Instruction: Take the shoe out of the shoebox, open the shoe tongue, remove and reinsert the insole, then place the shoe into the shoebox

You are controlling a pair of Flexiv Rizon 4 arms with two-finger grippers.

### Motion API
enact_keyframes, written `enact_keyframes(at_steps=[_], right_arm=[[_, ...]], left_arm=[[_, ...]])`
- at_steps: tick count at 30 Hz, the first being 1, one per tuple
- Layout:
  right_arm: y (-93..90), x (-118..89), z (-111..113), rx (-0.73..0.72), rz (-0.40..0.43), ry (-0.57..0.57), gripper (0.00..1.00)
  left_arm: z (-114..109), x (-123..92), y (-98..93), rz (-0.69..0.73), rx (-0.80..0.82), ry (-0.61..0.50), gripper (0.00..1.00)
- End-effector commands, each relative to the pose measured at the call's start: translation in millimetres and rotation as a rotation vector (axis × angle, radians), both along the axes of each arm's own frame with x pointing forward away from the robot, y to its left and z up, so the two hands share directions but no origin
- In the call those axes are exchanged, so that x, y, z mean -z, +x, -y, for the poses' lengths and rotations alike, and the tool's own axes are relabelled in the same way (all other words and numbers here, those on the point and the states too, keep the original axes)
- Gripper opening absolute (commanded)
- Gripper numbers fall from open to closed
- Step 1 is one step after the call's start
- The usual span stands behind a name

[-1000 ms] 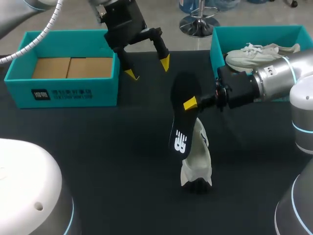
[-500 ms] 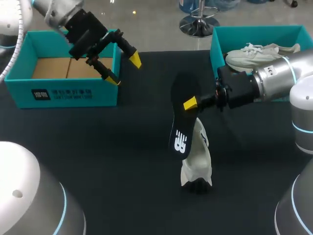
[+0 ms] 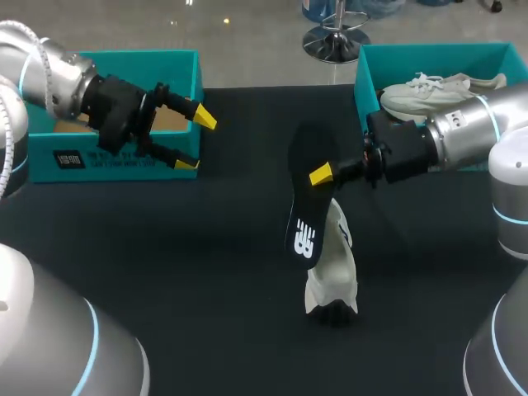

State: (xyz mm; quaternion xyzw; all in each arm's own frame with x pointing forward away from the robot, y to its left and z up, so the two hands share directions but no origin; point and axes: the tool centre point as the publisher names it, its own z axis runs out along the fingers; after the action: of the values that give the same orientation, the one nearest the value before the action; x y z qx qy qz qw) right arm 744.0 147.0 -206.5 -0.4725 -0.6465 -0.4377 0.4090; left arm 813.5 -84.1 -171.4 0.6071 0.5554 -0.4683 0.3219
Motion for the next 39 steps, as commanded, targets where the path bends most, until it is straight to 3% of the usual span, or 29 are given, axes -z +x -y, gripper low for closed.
enact_keyframes(at_steps=[1, 22, 29, 34, 39], right_arm=[[-0.3, 0, -1, 0.001, 0.0, -0.003, 0.0], [-0.3, 0, -1, 0.001, 0.0, -0.003, 0.0], [-0.3, 0, -1, 0.001, 0.0, -0.003, 0.0], [-0.3, 0, -1, 0.001, 0.0, -0.003, 0.0], [-0.3, 0, -1, 0.001, 0.0, -0.003, 0.0]], left_arm=[[9, 3, -2.2, -0.017, -0.043, -0.132, 1.0], [13, 1, -1.6, -0.033, -0.02, -0.121, 1.0], [45, 21, -17.4, 0.035, 0.011, -0.22, 1.0], [79, 38, -23.5, 0.007, 0.02, -0.253, 1.0], [113, 41, -29.2, -0.027, 0.046, -0.265, 1.0]])
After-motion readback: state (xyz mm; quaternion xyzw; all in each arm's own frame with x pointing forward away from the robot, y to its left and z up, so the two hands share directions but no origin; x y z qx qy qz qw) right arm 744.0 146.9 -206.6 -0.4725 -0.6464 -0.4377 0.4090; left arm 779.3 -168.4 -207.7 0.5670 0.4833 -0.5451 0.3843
